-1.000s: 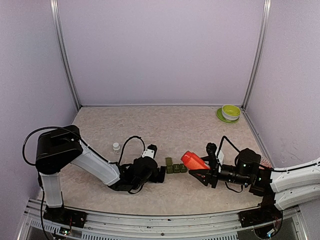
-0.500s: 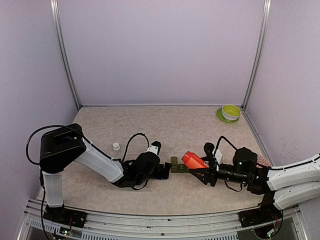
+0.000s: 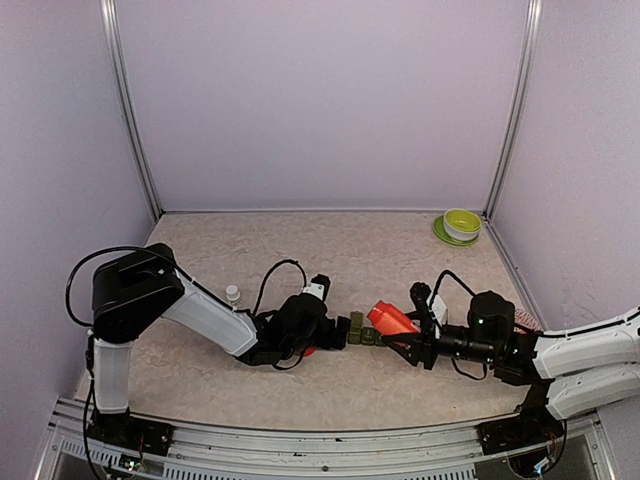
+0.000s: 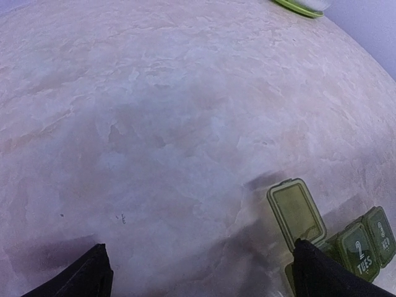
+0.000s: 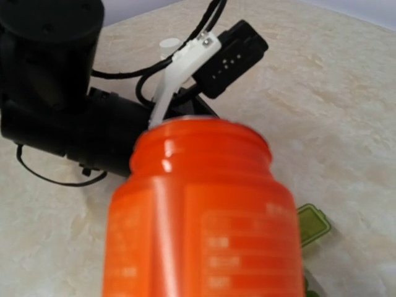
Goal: Sort the pills into containers
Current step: Adjust the pill container at the center of the board.
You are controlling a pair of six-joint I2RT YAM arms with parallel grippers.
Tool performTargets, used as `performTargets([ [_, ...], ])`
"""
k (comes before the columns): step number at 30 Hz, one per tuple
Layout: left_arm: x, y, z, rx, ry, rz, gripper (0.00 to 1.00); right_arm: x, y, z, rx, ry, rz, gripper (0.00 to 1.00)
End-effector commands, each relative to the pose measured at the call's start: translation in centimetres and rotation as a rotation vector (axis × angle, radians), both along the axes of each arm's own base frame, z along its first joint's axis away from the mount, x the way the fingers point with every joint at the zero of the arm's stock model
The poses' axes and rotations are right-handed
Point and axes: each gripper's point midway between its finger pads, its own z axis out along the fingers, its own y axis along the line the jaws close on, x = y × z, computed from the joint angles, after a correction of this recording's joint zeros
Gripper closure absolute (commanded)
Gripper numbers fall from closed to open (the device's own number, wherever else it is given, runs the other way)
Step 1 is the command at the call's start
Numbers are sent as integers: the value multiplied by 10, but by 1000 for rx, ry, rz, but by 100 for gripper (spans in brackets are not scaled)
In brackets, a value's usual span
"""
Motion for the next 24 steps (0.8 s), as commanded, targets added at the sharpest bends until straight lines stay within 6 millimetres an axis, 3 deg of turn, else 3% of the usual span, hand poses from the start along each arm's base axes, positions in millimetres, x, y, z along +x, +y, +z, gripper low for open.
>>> performTargets([
  [1, 2, -9, -4, 3, 13, -20, 1, 1, -5, -9, -16, 23, -1, 83],
  [14, 3, 8, -3, -18, -27, 30, 1, -1, -4, -27, -62, 85, 18, 84],
  [24, 4, 5, 1, -66, -59, 29, 1, 1, 1, -36, -87, 113, 31, 84],
])
